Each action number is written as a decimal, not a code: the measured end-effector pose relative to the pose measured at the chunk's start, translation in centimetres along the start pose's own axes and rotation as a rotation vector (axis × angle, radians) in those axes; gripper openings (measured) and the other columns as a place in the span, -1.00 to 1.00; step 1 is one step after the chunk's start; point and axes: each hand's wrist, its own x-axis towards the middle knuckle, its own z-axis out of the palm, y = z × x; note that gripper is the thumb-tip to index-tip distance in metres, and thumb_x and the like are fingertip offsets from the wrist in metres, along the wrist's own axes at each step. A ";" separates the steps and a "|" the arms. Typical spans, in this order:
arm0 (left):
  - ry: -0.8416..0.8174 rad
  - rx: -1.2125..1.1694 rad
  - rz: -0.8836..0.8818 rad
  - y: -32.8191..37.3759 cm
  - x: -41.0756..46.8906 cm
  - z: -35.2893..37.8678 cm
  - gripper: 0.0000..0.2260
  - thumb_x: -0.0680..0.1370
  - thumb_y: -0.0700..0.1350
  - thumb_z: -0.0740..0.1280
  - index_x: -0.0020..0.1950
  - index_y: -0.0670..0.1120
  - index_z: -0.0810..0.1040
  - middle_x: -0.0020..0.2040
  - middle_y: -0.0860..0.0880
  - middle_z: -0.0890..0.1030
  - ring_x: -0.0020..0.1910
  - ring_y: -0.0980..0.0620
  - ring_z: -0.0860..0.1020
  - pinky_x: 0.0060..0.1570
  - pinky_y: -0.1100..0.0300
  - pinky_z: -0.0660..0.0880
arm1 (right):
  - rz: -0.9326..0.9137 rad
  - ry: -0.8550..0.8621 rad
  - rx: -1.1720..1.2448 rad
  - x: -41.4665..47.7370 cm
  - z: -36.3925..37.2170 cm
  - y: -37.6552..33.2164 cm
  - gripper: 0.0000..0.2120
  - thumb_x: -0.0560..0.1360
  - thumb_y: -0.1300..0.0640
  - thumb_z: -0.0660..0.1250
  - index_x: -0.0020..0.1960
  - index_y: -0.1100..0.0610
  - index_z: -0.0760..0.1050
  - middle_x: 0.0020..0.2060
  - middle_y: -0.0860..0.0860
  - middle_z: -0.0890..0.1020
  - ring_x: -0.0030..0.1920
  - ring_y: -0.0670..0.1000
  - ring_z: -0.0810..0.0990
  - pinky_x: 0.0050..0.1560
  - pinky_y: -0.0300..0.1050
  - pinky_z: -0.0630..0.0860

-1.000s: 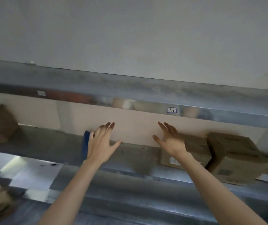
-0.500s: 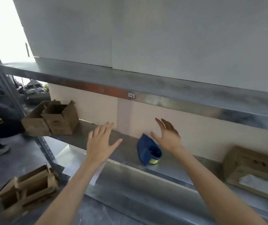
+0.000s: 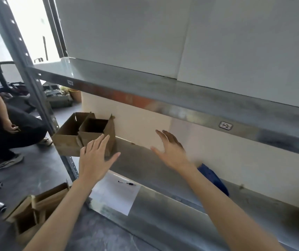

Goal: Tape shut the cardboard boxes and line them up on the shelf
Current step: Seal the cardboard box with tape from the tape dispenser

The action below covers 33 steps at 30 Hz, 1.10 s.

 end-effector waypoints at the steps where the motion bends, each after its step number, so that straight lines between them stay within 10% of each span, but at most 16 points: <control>1: -0.001 -0.005 -0.015 -0.8 0.7 0.1 -0.30 0.48 0.35 0.15 0.49 -0.04 0.39 0.49 -0.06 0.39 0.45 -0.15 0.35 0.39 -0.18 0.27 | -0.012 -0.015 0.000 1.1 0.6 -0.7 -0.36 0.58 -0.24 0.16 0.57 -0.09 0.06 0.55 -0.01 0.15 0.54 0.02 0.10 0.45 0.00 0.20; 18: -0.088 -0.080 -0.130 -7.1 9.6 5.8 -0.39 0.54 0.28 0.26 0.50 0.02 0.37 0.48 -0.01 0.41 0.41 -0.09 0.39 0.42 -0.04 0.25 | -0.141 -0.128 0.065 14.4 8.2 -5.6 -0.38 0.57 -0.22 0.18 0.56 -0.12 0.06 0.55 -0.04 0.14 0.54 0.00 0.08 0.44 0.00 0.19; 33: -0.074 -0.212 0.124 -11.9 10.0 6.9 -0.51 0.43 0.22 0.39 0.18 -0.10 0.63 0.15 -0.08 0.63 0.13 -0.14 0.57 0.19 -0.06 0.48 | -0.005 -0.191 0.071 14.4 9.6 -7.6 -0.31 0.53 -0.15 0.31 0.55 -0.16 0.05 0.55 -0.09 0.10 0.53 -0.04 0.08 0.43 0.00 0.24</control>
